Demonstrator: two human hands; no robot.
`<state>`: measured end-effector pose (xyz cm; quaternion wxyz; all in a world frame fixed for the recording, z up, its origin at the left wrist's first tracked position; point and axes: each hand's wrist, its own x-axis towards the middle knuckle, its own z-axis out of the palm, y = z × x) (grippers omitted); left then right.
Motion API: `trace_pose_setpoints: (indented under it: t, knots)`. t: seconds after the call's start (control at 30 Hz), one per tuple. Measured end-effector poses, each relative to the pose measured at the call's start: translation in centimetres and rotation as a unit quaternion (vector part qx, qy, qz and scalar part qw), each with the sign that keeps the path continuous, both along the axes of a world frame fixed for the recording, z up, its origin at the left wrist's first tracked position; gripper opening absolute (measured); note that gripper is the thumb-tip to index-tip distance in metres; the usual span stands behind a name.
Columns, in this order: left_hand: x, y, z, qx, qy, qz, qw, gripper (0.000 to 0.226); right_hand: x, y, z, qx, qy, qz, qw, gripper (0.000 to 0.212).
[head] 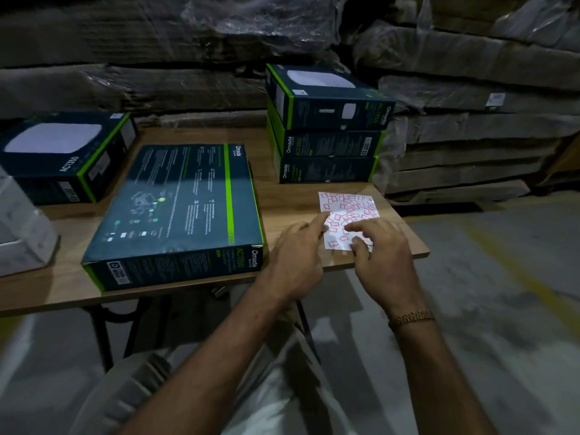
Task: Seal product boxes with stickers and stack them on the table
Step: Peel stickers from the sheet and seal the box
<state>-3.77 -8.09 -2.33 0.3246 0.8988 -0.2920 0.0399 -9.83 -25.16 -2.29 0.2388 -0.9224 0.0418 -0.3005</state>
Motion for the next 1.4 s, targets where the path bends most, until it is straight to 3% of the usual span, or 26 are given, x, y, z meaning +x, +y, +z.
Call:
trace_pose_setpoints:
  t: [0.2, 0.47, 0.87, 1.4]
  knots:
    - [-0.4, 0.0, 0.0, -0.001, -0.006, 0.007, 1.000, 0.082, 0.6, 0.8, -0.4, -0.023, 0.051, 0.049, 0.997, 0.029]
    - [-0.2, 0.1, 0.2, 0.012, 0.004, 0.005, 1.000, 0.090, 0.4, 1.4, -0.9, -0.059, 0.039, 0.022, 0.997, 0.022]
    - [-0.5, 0.1, 0.2, 0.014, -0.009, 0.006, 1.000, 0.084, 1.2, 2.6, 0.2, -0.047, 0.098, -0.034, 0.994, 0.025]
    - [-0.2, -0.1, -0.4, 0.012, -0.010, 0.006, 1.000, 0.081, 1.3, 3.4, 0.3, -0.049, 0.088, -0.058, 0.993, 0.017]
